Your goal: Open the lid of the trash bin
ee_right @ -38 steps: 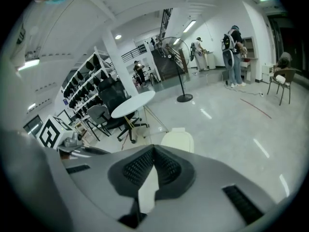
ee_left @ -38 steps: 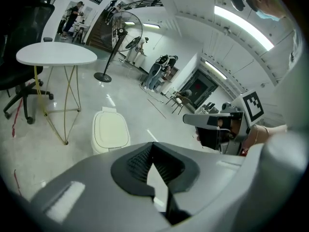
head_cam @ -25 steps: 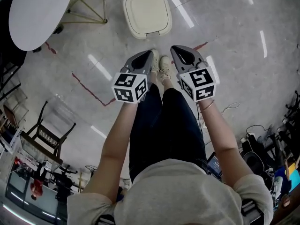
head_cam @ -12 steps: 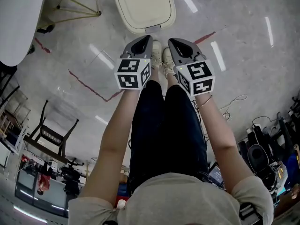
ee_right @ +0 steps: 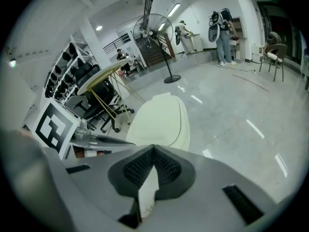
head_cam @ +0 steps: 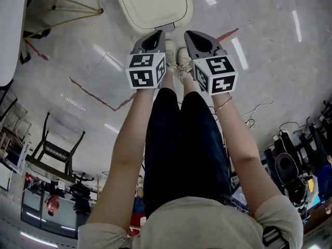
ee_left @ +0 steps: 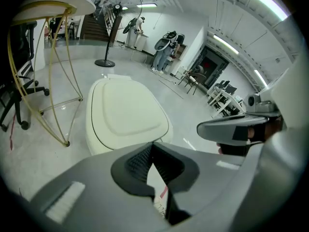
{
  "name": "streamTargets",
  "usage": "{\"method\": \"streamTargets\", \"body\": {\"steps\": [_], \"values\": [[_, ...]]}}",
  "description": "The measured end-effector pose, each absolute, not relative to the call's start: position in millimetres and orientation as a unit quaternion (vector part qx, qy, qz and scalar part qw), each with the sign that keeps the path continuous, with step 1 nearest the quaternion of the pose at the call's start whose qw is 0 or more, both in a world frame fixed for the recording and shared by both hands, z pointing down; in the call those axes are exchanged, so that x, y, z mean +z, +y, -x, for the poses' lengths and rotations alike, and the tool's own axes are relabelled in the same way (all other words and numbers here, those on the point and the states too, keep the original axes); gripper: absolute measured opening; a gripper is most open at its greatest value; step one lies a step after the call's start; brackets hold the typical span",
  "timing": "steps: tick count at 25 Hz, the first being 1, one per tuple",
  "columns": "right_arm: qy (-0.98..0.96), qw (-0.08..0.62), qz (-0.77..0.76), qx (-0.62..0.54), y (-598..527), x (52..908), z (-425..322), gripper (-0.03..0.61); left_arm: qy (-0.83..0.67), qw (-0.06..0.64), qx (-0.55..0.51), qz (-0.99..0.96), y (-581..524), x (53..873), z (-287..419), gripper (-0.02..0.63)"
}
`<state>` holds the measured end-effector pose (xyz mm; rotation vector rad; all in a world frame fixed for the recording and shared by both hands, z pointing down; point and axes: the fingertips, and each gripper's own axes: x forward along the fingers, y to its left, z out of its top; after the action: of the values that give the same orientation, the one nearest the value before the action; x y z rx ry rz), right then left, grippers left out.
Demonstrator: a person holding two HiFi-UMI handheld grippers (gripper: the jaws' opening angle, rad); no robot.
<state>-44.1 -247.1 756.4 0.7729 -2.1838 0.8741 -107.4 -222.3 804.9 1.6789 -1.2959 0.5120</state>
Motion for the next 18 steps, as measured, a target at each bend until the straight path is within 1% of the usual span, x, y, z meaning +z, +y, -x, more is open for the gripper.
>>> {"method": "streamTargets", "body": {"steps": [7, 12, 15, 18], "values": [[-0.823, 0.327, -0.304, 0.35, -237.5, 767.4, 29.4, 0.008, -0.529, 0.48, 0.208, -0.669, -222.4, 818.4, 100.4, 0.009], [-0.823, 0.338, -0.292, 0.351, -225.1, 772.8, 30.1, 0.008, -0.539, 0.476, 0.211, -0.662, -223.2, 822.5, 102.1, 0.009], [-0.822, 0.343, -0.292, 0.35, -223.8, 777.6, 30.4, 0.008, -0.543, 0.466, 0.218, -0.664, -223.8, 824.1, 100.6, 0.009], [-0.821, 0.341, -0.296, 0.349, -226.5, 780.1, 30.3, 0.008, -0.549, 0.44, 0.243, -0.668, -222.7, 827.3, 98.4, 0.009]]}}
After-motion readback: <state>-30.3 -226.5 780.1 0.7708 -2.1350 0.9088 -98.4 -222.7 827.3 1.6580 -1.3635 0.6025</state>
